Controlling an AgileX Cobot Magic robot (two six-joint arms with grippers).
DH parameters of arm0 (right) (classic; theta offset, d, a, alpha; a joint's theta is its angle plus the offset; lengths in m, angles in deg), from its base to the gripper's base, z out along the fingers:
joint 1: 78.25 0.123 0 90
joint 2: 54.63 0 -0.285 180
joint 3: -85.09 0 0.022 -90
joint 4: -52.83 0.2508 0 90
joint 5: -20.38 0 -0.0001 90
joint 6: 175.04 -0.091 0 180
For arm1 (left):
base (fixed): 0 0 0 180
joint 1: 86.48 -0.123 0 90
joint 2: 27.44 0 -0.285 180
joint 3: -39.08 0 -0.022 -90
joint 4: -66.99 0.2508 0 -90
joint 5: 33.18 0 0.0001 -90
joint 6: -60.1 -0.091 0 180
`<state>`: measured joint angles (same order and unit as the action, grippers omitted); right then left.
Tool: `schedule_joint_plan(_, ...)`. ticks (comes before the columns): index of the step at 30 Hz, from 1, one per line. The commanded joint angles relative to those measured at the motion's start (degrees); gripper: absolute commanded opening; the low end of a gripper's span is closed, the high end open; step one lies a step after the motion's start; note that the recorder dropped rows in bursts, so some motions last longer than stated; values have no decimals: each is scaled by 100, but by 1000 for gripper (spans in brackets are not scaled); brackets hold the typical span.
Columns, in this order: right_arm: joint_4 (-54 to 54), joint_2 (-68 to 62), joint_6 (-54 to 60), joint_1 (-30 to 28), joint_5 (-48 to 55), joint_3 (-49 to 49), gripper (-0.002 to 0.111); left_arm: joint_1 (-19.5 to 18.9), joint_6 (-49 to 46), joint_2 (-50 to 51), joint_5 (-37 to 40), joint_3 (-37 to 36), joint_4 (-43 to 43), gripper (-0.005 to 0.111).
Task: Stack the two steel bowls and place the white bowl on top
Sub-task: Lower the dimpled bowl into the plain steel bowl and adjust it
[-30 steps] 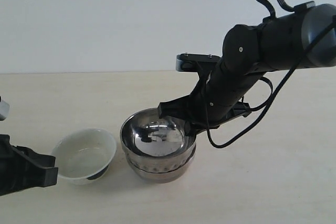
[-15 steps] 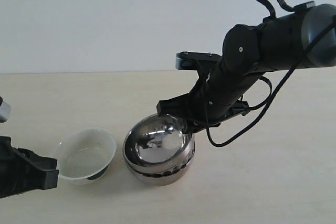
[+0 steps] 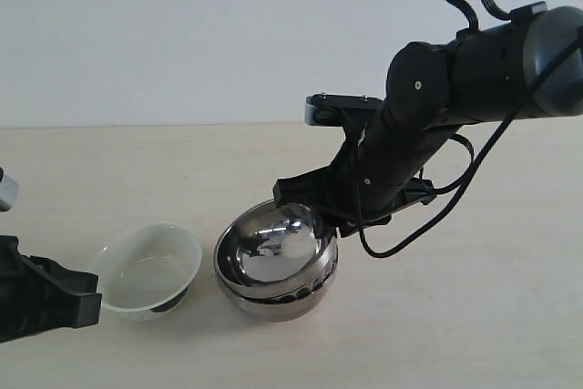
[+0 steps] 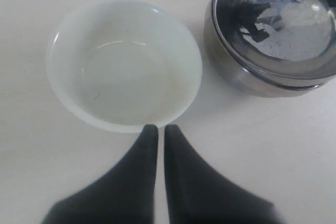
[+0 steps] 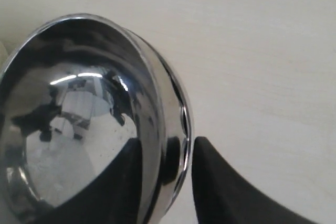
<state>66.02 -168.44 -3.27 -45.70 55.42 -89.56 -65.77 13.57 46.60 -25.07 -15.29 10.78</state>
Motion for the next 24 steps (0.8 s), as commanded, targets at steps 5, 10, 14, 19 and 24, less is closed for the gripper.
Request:
schedule_joint_plan(5, -49, 24, 79, 12, 94, -26, 0, 3, -20, 13, -2, -29, 13, 4)
schedule_joint_plan(10, -49, 24, 130, 12, 52, -26, 0, 3, -20, 13, 6, -29, 13, 4)
schedule_joint_plan(14, -13, 24, 130, 12, 52, -26, 0, 3, -20, 13, 6, -29, 13, 4)
schedule_joint_plan(19, -13, 24, 130, 12, 64, -26, 3, 3, -20, 13, 57, -29, -13, 4)
schedule_joint_plan(24, -13, 14, 130, 12, 64, -17, 21, 3, -20, 13, 70, -29, -13, 4)
